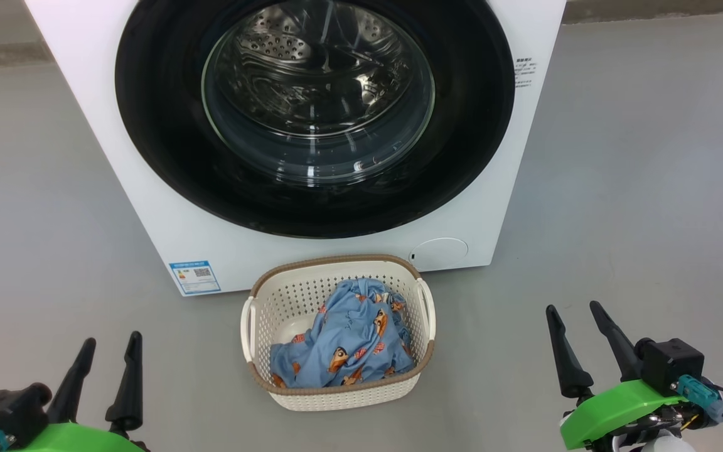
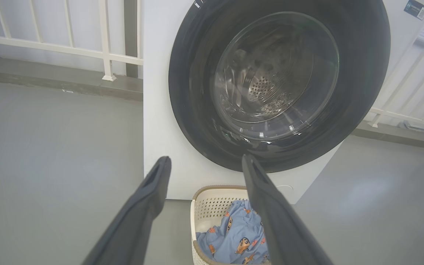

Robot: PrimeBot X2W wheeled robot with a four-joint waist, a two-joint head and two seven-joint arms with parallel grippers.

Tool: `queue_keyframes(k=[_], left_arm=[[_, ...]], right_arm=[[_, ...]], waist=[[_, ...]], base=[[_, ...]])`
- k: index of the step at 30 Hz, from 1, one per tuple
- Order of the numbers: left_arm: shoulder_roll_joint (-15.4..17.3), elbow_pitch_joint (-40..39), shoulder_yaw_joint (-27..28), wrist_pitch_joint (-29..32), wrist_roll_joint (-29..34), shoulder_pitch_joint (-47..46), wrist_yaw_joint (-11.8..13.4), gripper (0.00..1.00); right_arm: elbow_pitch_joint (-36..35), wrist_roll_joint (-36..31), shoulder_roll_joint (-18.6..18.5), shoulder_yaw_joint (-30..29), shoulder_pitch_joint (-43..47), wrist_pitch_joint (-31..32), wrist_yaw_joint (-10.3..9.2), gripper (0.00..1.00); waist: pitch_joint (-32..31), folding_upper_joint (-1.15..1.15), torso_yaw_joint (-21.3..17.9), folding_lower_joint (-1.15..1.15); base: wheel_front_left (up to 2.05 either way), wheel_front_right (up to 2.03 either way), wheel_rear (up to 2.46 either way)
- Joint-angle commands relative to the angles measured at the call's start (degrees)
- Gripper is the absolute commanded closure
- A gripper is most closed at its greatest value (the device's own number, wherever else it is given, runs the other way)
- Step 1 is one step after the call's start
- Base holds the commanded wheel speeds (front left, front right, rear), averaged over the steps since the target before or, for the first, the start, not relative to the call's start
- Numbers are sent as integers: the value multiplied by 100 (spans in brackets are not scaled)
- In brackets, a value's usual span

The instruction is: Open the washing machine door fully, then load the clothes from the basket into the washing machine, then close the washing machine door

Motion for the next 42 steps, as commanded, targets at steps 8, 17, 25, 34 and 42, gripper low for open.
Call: queue_keyframes(k=[8, 17, 25, 34, 42], left_arm=[[217, -131, 230, -218, 377, -260, -15, 0], [337, -53, 152, -367, 962, -313, -17, 0], [373, 41, 72, -367, 959, -306, -17, 0], [392, 236, -13, -367, 893, -316, -17, 0], [373, 284, -25, -367, 893, -298, -17, 0]], right_arm=[[-154, -520, -62, 162, -298, -204, 8, 0], [-114, -903, -69, 163, -337, -350, 9, 0], [-49, -889, -69, 131, -376, -350, 9, 0], [-58, -881, -69, 120, -391, -350, 9, 0], [-61, -846, -69, 99, -397, -350, 9, 0]], waist=[[-42, 0, 3, 0], [-80, 0, 31, 0], [-64, 0, 34, 0], [-65, 0, 38, 0], [-85, 0, 62, 0]], base=[[0, 0, 0], [0, 0, 0], [0, 0, 0], [0, 0, 0], [0, 0, 0]])
